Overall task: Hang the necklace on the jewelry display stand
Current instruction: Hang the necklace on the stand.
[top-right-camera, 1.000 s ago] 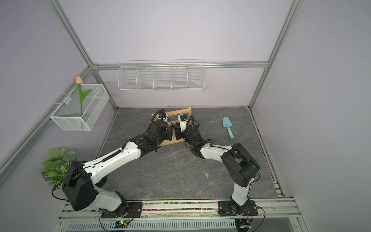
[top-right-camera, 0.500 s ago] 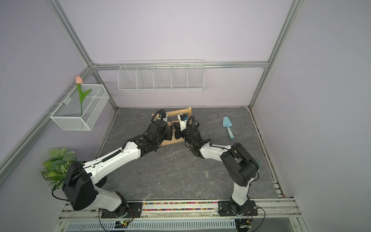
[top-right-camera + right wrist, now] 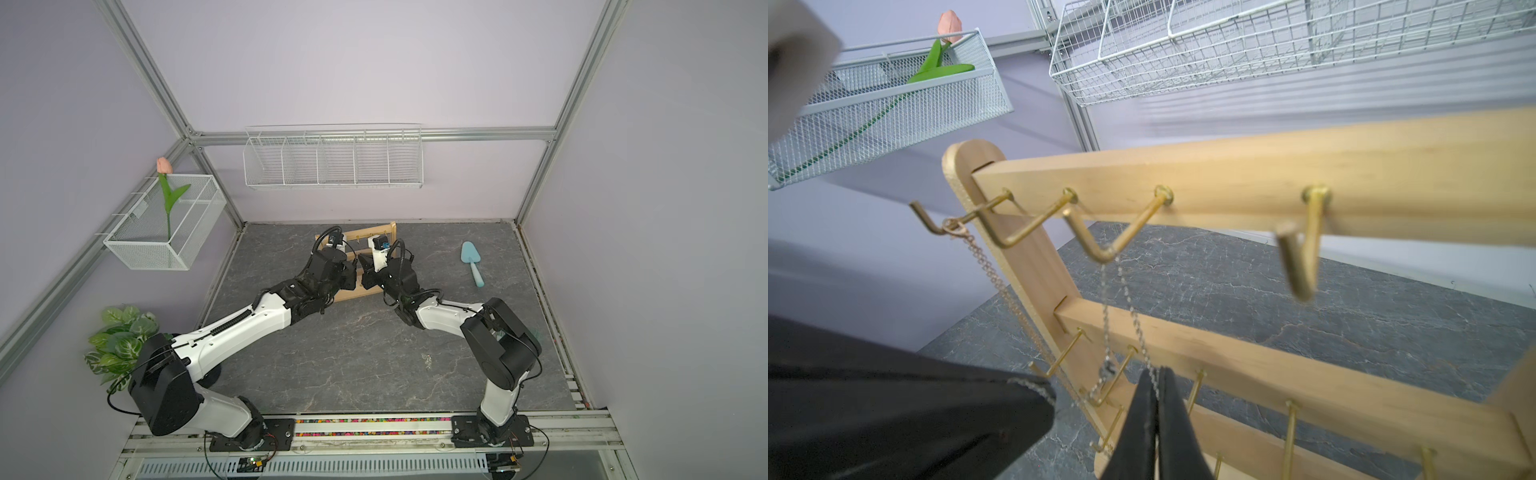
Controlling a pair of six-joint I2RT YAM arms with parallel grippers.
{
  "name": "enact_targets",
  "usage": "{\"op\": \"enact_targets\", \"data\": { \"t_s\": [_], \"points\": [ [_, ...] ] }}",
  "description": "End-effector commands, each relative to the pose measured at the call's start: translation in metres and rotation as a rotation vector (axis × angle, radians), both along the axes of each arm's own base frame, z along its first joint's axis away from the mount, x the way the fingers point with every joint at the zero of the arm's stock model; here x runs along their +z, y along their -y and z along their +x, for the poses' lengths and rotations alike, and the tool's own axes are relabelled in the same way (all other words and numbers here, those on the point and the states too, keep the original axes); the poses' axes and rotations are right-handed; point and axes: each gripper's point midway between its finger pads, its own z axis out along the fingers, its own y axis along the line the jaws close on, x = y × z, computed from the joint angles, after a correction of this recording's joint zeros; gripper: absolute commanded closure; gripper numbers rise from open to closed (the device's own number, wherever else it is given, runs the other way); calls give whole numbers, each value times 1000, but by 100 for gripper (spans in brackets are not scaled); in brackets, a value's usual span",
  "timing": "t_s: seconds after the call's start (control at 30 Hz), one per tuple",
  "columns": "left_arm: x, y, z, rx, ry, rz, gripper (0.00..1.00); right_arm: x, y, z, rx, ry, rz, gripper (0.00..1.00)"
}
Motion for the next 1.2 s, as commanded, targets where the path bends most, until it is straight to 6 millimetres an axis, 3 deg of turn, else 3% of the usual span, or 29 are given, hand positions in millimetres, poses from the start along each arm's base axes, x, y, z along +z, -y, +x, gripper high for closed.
{"op": "enact_targets", "data": {
  "t_s": [0.0, 0.53, 1.17],
  "points": [
    [19, 6, 1, -7, 28, -40, 100, 12, 7, -5, -19, 29, 12, 93],
    [13, 21, 2, -36, 16, -38, 100, 3, 18, 7, -90, 22, -16, 93],
    [3, 16, 10, 11, 11, 21, 100, -11, 13, 16, -84, 10, -29, 93]
  ]
}}
